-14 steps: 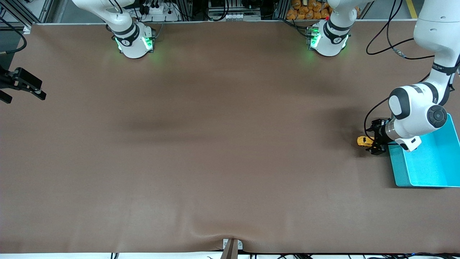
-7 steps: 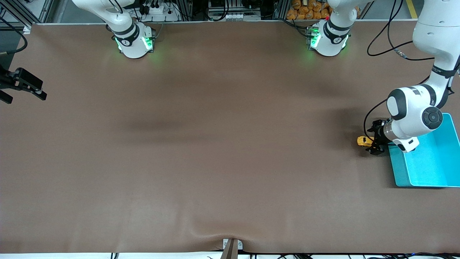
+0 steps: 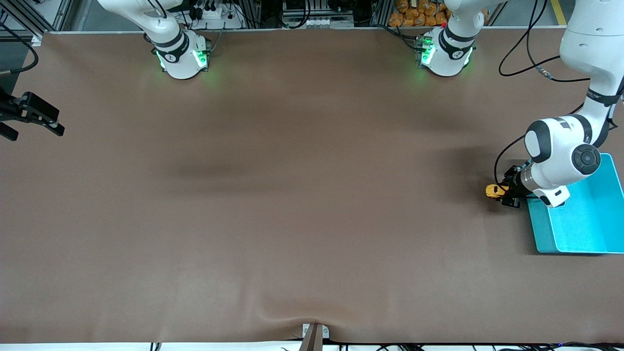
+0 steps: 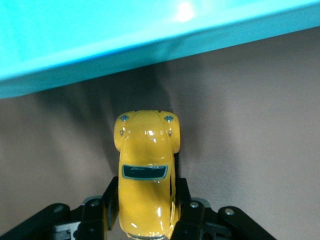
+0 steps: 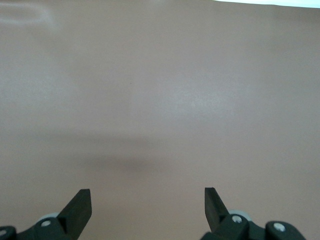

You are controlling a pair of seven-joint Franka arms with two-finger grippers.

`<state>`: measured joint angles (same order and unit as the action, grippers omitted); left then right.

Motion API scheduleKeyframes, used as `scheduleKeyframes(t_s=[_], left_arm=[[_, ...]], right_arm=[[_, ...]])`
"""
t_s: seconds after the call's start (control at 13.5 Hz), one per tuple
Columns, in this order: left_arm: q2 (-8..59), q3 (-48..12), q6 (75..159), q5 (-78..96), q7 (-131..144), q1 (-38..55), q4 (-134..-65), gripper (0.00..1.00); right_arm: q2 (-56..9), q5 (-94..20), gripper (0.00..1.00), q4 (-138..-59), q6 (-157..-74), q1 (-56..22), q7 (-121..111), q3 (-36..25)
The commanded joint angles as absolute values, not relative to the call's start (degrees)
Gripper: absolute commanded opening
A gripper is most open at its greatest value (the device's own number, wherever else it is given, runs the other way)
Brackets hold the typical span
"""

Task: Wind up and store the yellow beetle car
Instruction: 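Close the left gripper around the yellow car, then lift the car and lower it into the turquoise bin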

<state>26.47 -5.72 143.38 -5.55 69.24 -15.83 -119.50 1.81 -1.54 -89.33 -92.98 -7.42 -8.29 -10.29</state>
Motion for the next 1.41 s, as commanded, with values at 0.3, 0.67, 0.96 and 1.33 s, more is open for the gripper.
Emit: scheduleKeyframes(t_s=[0.3, 0.67, 0.96, 1.33], left_arm=[[14.16, -6.41, 132.37, -9.05, 63.92, -12.13, -117.87, 0.0], [14.59, -5.89, 131.22, -8.96, 44.17, -16.86, -114.18, 0.0], [18.0, -5.98, 131.22, -8.88, 24.93, -24.15, -108.39, 0.0], [25.04, -5.98, 131.22, -8.35, 5.83, -29.7, -100.38, 0.0]], right_arm=[[1.14, -1.32, 1.0, -87.98, -92.2, -7.82, -7.29, -10.72], [1.05, -1.23, 1.0, -88.15, -92.11, -8.09, -7.03, -10.72], [1.05, -1.23, 1.0, -88.15, -92.11, -8.0, -7.12, -10.72], [1.05, -1.23, 1.0, -88.07, -92.02, -8.09, -7.12, -10.72]])
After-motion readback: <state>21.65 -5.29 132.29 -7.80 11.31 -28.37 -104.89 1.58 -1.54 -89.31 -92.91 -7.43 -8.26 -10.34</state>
